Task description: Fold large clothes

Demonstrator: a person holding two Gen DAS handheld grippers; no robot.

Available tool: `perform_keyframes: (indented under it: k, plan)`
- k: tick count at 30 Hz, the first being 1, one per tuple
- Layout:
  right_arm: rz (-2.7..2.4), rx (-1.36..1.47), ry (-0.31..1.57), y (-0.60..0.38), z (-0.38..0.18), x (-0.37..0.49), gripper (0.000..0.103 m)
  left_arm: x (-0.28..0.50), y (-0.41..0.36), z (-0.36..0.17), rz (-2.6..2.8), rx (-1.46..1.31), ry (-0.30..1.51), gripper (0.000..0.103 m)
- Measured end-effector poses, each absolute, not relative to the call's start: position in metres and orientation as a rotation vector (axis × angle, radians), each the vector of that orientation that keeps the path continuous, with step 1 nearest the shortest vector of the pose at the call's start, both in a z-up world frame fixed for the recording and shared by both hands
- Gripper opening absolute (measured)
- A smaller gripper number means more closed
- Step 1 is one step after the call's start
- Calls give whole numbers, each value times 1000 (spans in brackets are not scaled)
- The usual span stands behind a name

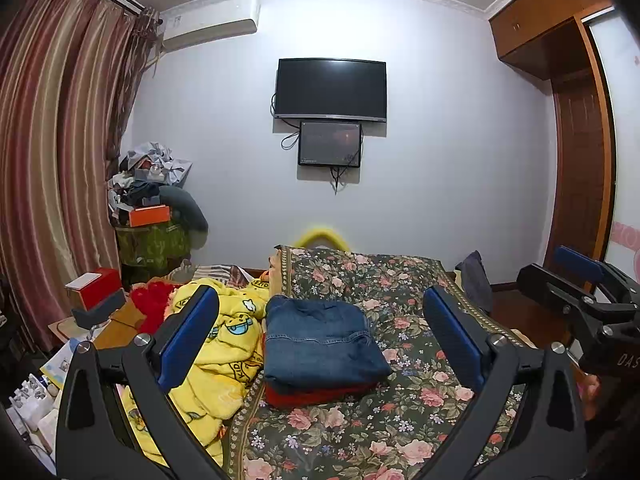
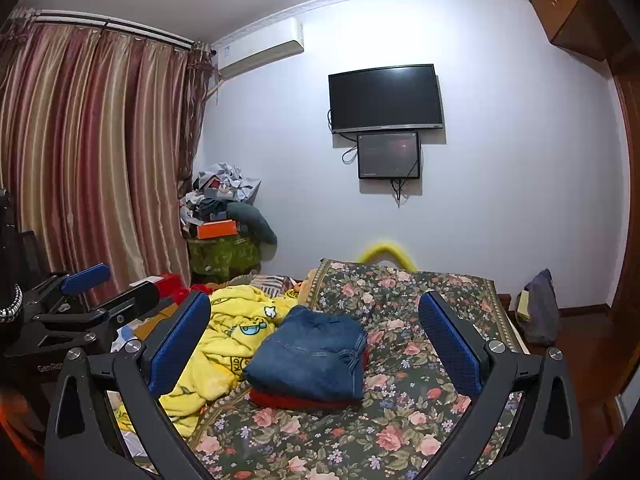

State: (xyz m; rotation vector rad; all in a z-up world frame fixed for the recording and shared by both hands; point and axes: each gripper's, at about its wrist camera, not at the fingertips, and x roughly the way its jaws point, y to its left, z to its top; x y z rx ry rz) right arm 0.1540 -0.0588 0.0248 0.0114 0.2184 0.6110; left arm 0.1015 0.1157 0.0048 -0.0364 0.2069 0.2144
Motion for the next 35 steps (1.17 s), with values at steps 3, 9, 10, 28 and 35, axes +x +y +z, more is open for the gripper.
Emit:
perform_keyframes:
  k: [3, 9, 10, 28, 35]
  plan:
    - [612, 16, 225, -61, 24, 155, 103, 103, 115, 3, 211, -34, 211, 102]
    - [605, 20, 234, -63, 22, 157, 103, 104, 115, 1, 192, -31, 215, 102]
    - [604, 21, 236, -64, 21, 158, 103, 105, 115, 1, 190, -26, 219, 102]
    - [579, 51, 241, -73, 24, 163, 103, 108, 112, -2, 146, -23, 237, 102]
    - [572, 59, 247, -74, 21, 162, 103, 108, 112, -3, 143, -23, 240, 102]
